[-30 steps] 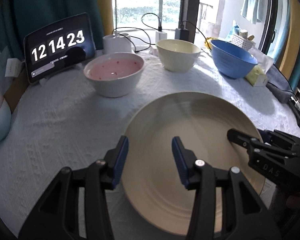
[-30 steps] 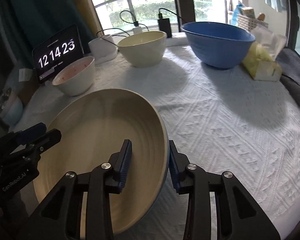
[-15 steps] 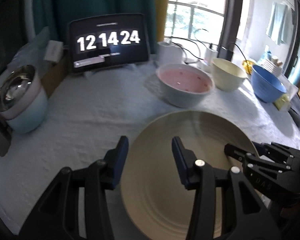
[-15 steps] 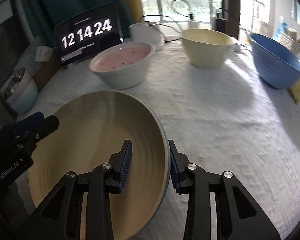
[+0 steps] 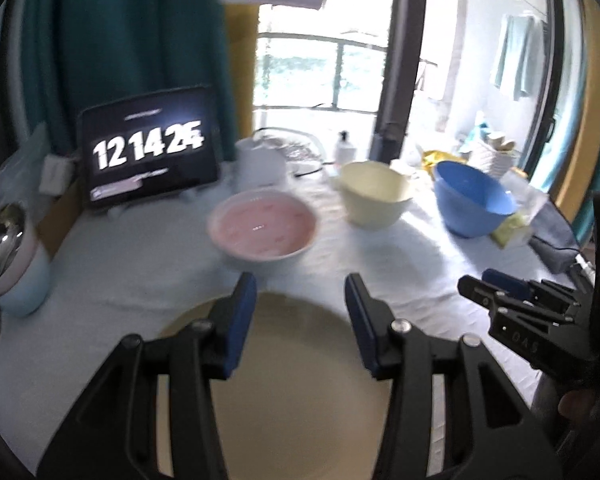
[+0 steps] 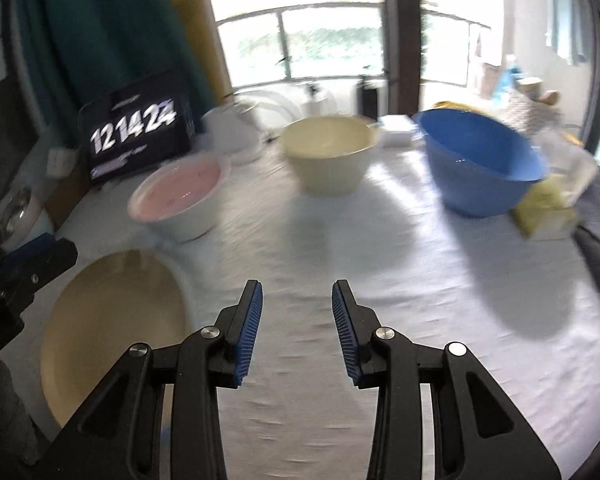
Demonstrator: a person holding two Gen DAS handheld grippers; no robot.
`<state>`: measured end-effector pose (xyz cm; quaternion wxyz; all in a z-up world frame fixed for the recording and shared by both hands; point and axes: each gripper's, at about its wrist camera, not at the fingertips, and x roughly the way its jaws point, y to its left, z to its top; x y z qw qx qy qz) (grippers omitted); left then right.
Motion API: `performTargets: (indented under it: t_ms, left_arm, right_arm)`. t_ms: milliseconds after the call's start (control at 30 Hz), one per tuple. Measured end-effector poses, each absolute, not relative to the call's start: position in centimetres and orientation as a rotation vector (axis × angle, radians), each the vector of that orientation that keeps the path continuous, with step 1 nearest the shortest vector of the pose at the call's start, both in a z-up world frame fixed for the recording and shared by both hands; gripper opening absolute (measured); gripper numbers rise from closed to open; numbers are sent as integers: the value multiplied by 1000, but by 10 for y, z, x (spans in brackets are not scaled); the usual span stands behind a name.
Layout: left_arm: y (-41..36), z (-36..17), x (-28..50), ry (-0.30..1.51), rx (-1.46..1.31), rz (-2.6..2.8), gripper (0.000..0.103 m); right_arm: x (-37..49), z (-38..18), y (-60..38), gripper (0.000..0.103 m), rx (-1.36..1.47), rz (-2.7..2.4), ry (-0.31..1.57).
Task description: Organize plates and bowls
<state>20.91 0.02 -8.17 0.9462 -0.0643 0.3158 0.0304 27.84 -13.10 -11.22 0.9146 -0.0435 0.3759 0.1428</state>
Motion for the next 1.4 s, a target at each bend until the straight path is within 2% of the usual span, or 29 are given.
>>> performTargets:
  t_ms: [500, 733, 867, 1000, 1400]
  left_arm:
    - [-101, -55, 263, 582, -56, -71, 48]
    - [-131, -44, 309, 552, -67, -105, 49]
    - [-141, -49, 330, 558, -102, -108, 50]
    - [-151, -60, 354, 526, -145, -133, 62]
    - [-171, -94, 413, 663, -188, -62, 62]
  right_arm:
    - [307, -75, -237, 39, -99, 212, 681]
    - [336, -66, -258, 48, -81, 188, 649]
    - [354, -63, -270, 50, -63, 173, 637]
    - [371, -65, -283, 51, -41, 153, 628]
    - [417, -87, -304, 52, 21, 113, 657]
